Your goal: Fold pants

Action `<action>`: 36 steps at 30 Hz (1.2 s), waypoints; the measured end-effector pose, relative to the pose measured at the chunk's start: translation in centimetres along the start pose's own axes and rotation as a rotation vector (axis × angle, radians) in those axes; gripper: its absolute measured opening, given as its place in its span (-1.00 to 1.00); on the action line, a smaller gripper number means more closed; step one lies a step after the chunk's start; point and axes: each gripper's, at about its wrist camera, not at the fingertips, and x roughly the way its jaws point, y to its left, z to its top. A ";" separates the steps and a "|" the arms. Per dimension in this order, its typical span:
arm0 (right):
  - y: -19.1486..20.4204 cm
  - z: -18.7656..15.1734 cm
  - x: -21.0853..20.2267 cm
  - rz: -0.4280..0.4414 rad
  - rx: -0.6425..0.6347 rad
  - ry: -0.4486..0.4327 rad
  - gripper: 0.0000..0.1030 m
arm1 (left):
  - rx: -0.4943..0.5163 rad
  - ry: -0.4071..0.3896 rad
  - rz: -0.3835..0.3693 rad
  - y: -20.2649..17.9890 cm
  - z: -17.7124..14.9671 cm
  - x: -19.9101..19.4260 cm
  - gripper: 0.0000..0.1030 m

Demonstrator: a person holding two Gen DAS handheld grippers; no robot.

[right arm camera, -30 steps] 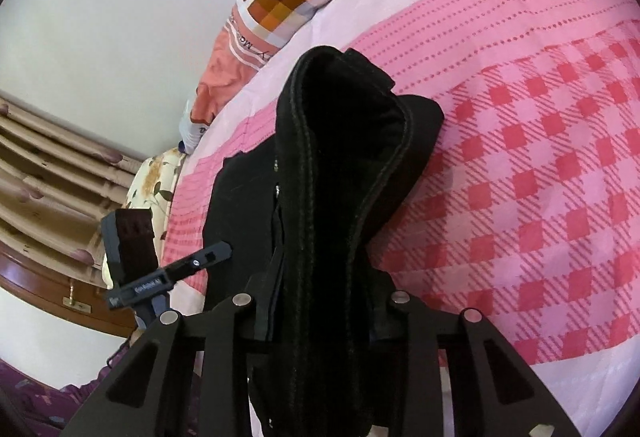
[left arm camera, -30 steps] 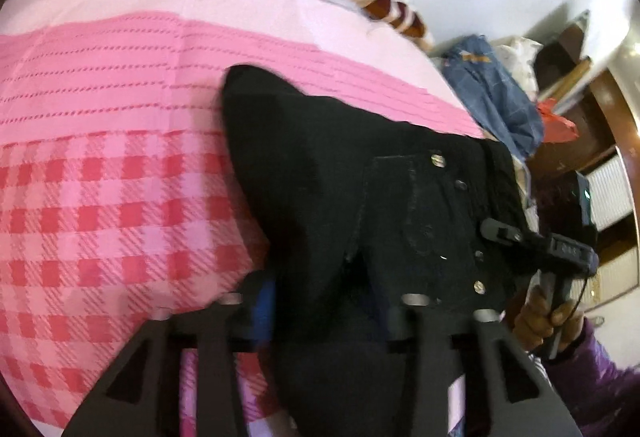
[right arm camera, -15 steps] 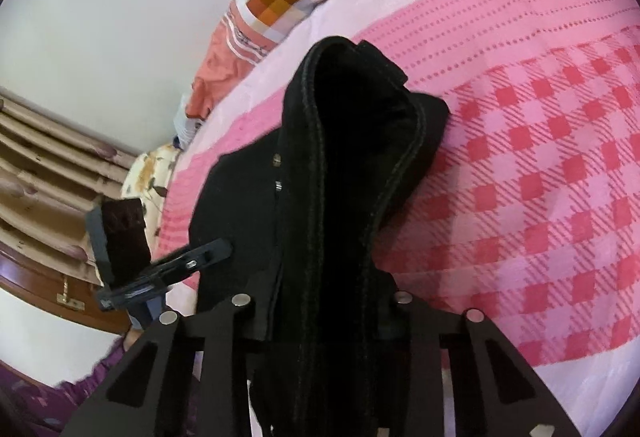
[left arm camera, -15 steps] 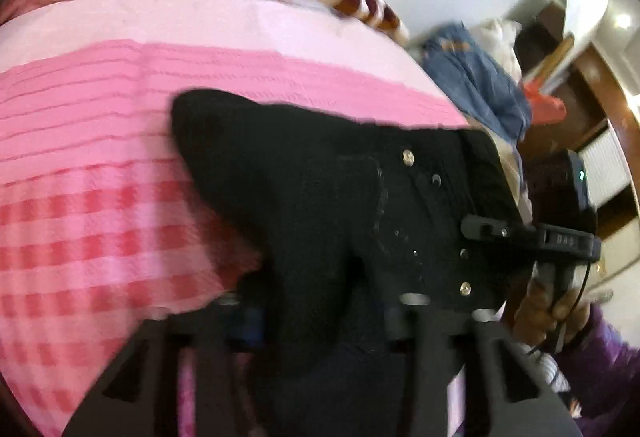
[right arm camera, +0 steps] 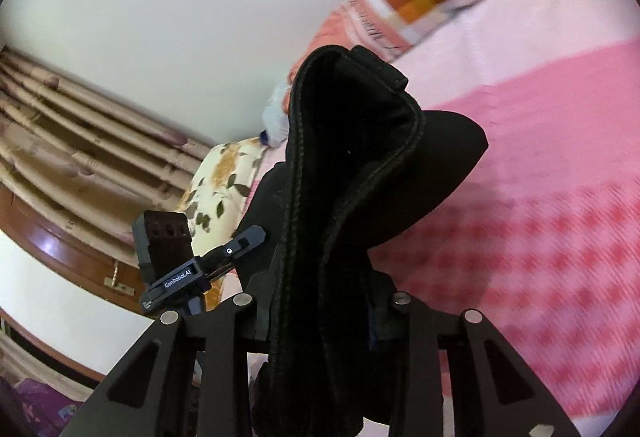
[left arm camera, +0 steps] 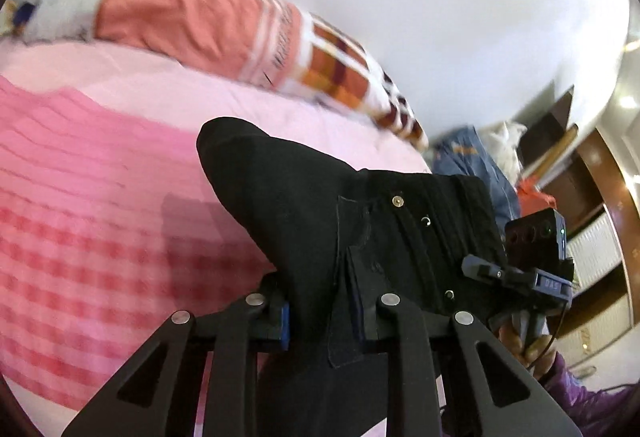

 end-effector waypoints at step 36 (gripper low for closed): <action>3.0 13.1 29.3 0.069 -0.053 0.100 -0.43 | 0.048 -0.156 0.413 21.4 12.8 -1.9 -0.55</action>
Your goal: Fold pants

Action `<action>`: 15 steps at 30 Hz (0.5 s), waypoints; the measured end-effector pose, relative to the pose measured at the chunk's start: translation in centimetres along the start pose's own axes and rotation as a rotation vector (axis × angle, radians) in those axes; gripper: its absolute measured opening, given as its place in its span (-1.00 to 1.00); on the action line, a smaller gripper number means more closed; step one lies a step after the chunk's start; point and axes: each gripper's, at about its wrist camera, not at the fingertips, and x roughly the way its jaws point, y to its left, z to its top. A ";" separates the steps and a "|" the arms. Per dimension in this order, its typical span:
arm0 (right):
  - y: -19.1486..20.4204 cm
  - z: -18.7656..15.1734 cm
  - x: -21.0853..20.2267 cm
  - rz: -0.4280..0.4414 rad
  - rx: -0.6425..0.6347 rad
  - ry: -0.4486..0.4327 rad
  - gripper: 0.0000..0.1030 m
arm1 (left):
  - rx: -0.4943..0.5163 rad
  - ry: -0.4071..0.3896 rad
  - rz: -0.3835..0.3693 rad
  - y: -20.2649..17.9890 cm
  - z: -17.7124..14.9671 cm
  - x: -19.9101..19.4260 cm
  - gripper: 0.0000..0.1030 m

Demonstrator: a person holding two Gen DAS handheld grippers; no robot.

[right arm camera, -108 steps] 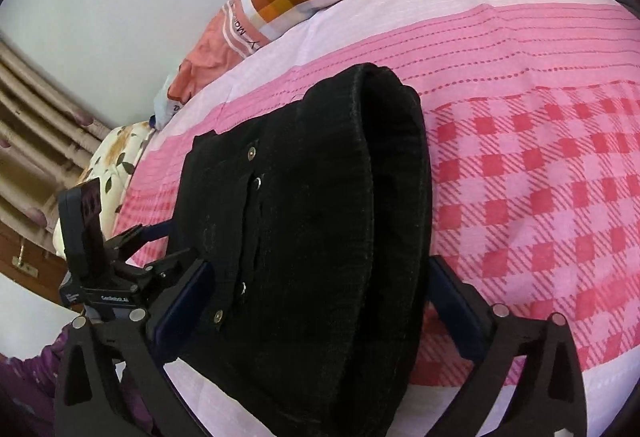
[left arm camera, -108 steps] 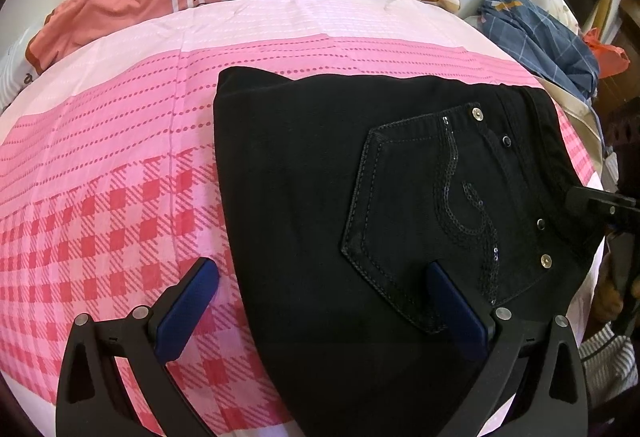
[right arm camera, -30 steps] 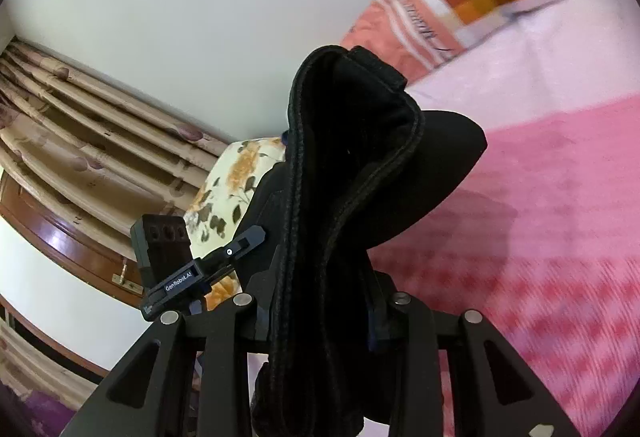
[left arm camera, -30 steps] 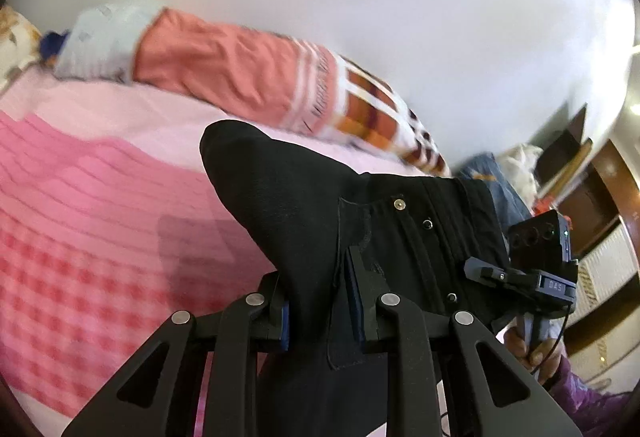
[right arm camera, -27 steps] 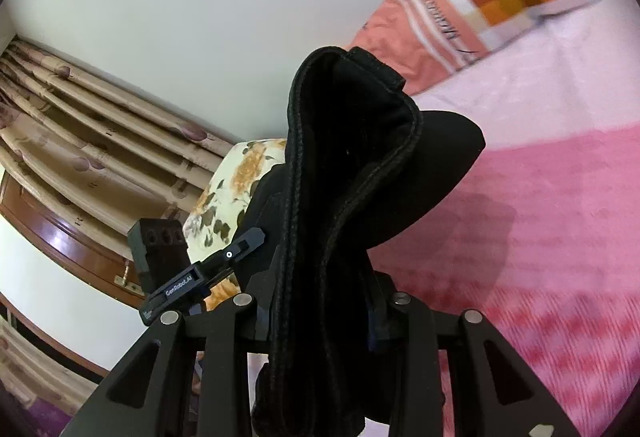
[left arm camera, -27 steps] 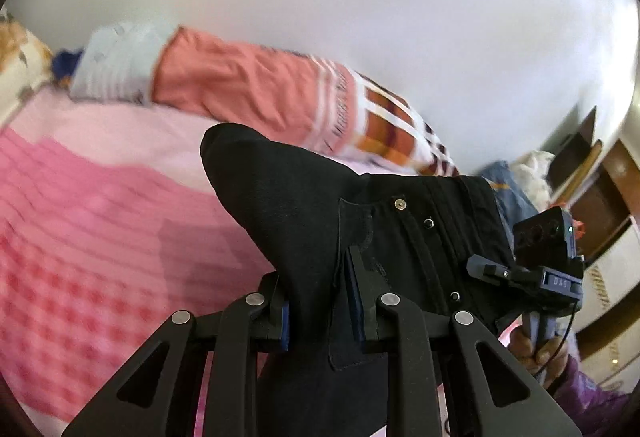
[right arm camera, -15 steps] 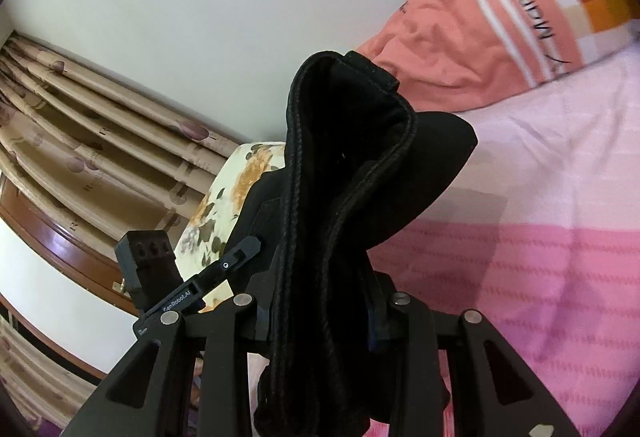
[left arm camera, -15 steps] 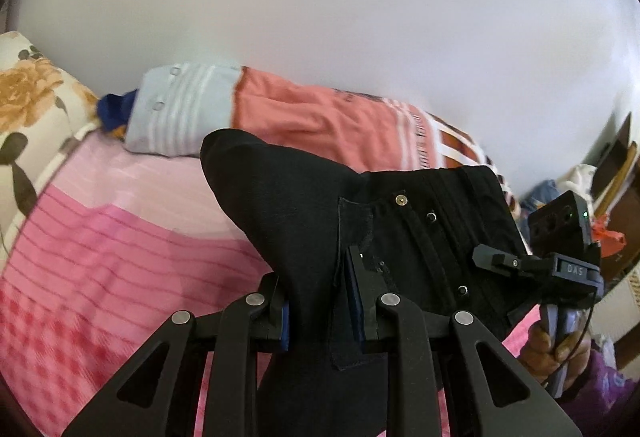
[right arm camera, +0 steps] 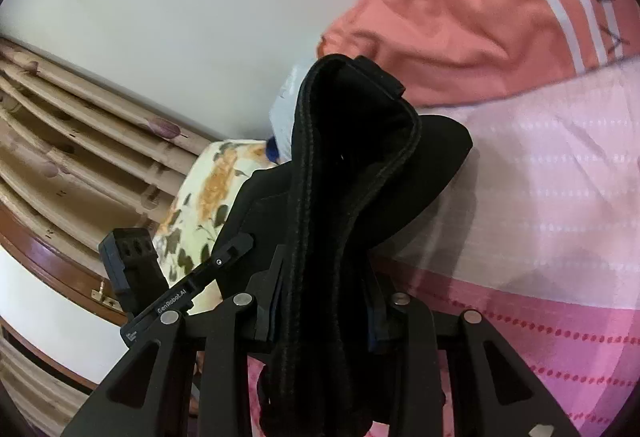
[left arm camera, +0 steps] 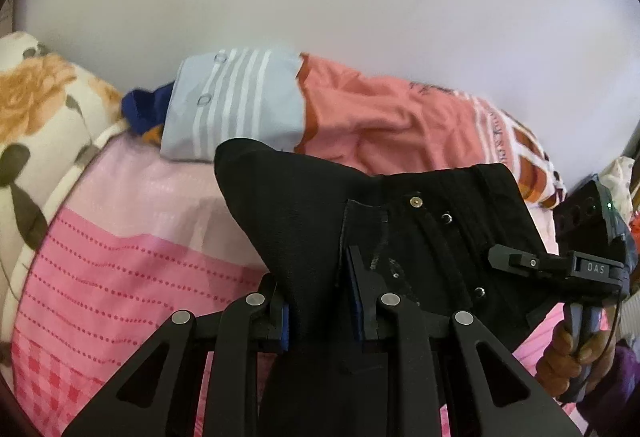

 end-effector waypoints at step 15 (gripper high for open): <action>-3.5 -0.9 0.7 -0.184 -0.020 -0.017 -0.14 | -0.023 -0.052 0.263 3.5 -2.4 1.6 0.58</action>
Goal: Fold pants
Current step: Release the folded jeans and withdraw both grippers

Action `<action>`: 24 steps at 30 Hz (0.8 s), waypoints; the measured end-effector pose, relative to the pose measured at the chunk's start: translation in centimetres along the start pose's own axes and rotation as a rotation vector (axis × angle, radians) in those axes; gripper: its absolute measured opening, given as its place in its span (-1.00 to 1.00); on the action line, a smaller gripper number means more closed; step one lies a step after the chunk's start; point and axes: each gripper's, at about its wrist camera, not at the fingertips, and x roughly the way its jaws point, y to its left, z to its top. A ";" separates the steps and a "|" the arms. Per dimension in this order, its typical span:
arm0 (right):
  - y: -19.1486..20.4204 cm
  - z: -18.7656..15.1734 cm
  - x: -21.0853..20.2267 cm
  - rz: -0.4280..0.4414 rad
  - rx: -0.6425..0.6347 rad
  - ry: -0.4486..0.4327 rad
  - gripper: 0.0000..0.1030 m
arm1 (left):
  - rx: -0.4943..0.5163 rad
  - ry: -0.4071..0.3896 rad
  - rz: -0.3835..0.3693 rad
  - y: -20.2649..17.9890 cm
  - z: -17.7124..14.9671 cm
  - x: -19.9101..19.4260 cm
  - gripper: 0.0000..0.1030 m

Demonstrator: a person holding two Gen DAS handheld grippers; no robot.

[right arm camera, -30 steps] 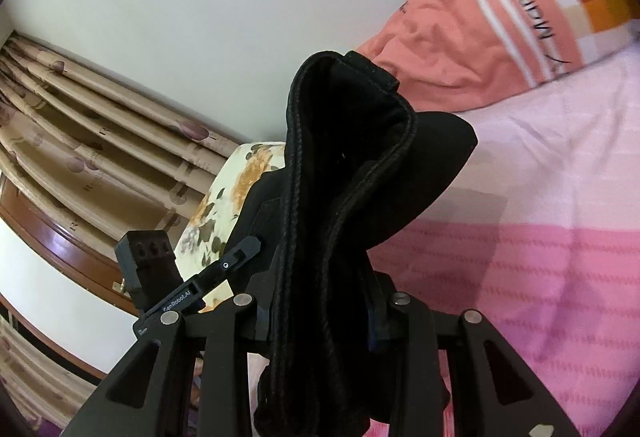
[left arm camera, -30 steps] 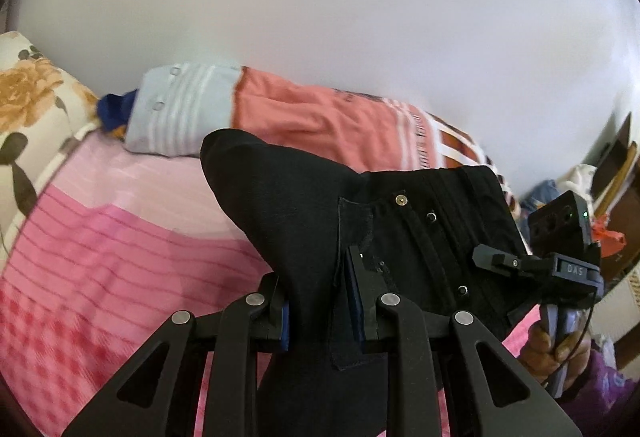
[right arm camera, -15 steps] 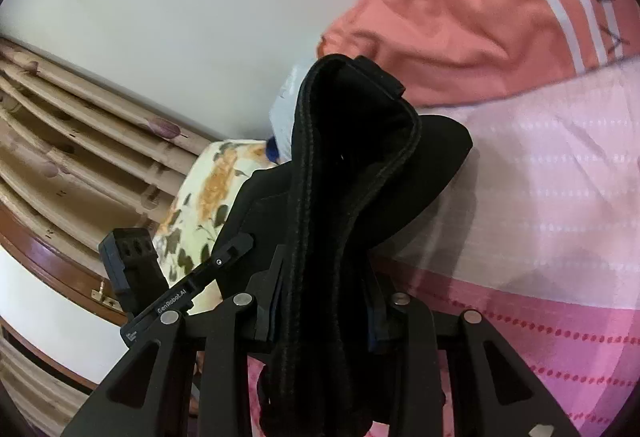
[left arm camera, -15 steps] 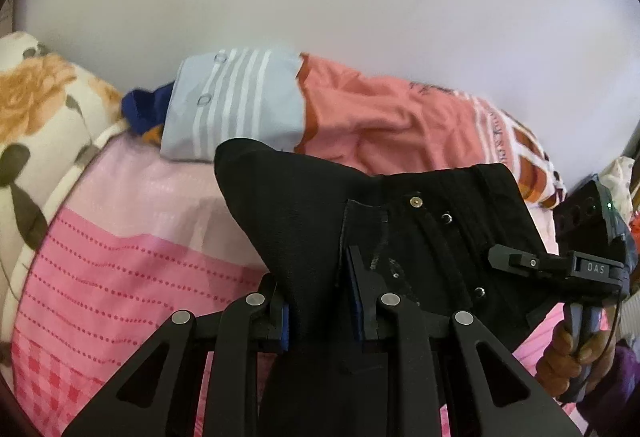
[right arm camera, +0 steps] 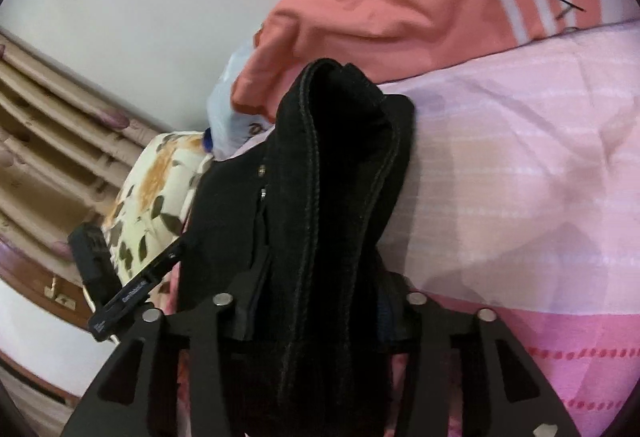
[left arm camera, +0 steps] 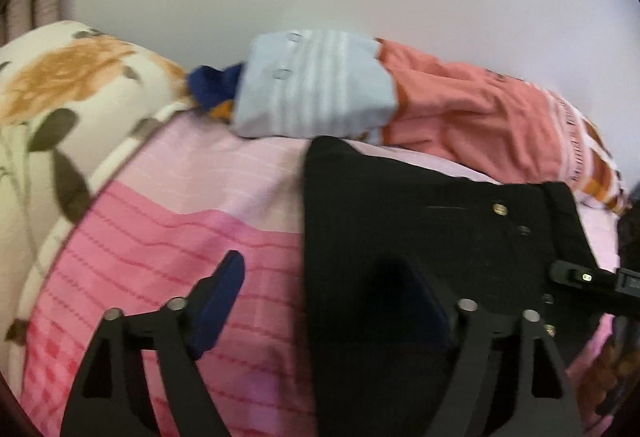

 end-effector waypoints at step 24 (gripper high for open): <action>12.1 -7.1 -3.3 -0.310 -0.349 -0.276 0.91 | -0.019 -0.061 0.142 -1.3 -1.9 -4.2 0.82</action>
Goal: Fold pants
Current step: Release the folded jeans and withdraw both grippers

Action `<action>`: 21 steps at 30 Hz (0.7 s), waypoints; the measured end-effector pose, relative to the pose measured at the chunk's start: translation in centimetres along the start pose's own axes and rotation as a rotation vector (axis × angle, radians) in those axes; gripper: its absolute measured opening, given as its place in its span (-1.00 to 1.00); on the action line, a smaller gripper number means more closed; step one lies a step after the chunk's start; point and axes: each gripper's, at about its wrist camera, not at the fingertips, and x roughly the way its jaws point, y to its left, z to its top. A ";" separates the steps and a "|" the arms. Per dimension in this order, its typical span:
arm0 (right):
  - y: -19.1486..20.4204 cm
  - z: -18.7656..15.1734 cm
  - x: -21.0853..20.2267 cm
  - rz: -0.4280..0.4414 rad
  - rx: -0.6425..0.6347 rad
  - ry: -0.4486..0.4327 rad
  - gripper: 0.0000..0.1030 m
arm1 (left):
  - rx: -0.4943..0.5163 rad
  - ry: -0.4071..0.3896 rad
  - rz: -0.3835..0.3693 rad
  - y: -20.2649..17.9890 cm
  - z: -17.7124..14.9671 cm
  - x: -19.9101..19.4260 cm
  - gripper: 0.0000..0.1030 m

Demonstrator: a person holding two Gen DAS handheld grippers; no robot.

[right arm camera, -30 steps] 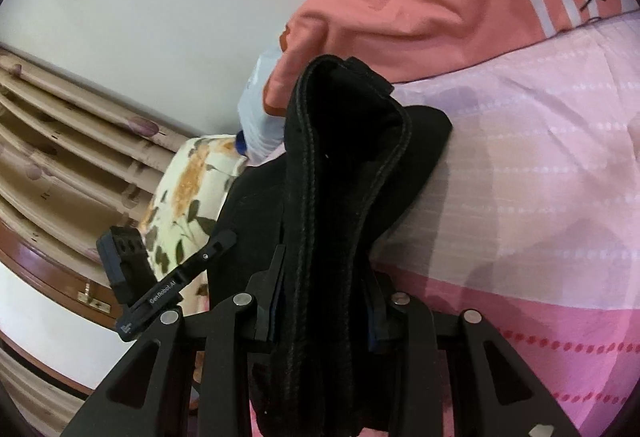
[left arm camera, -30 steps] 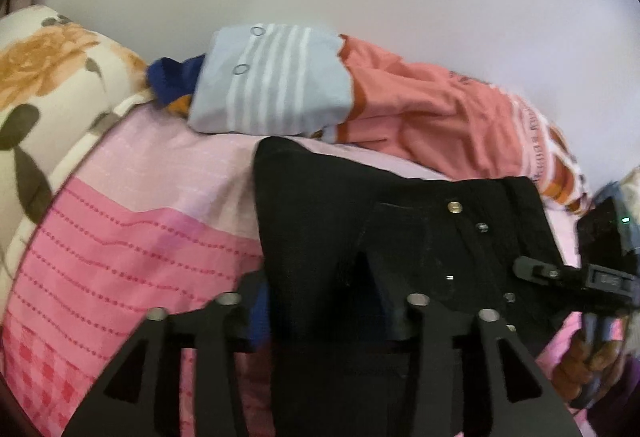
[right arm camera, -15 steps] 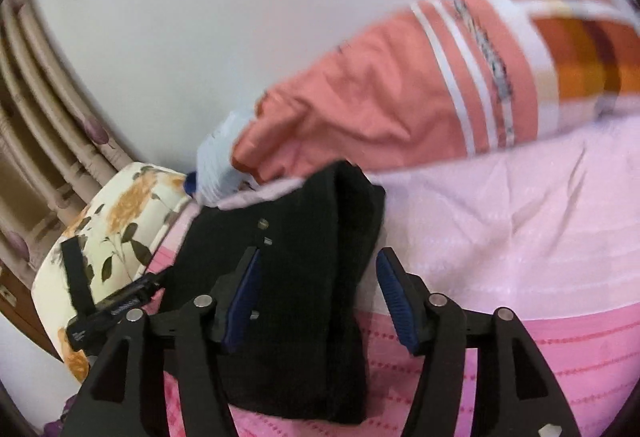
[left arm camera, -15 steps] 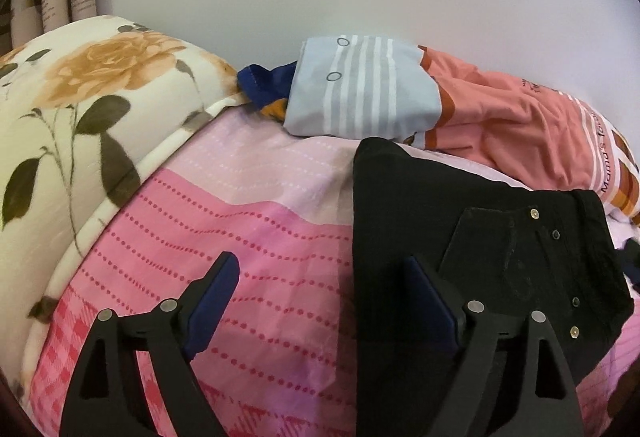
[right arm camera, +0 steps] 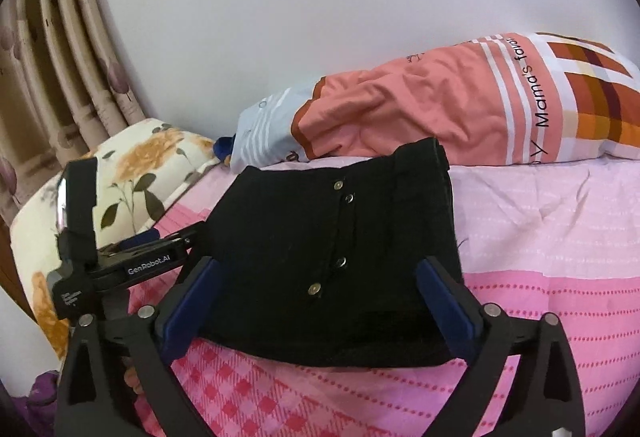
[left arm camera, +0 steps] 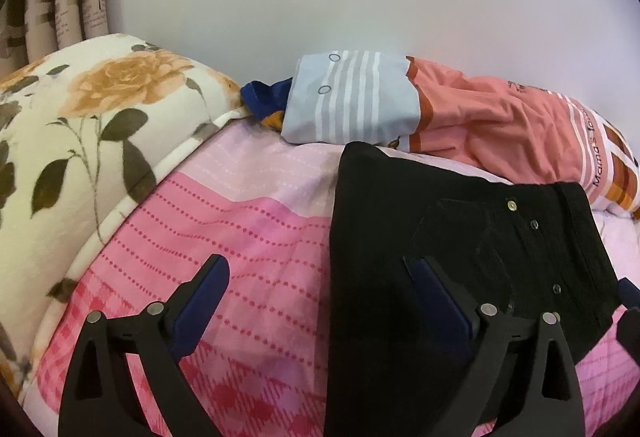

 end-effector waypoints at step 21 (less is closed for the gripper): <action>1.2 0.7 -5.4 0.025 0.021 -0.047 0.94 | -0.003 -0.255 0.067 -0.2 2.0 -14.2 0.97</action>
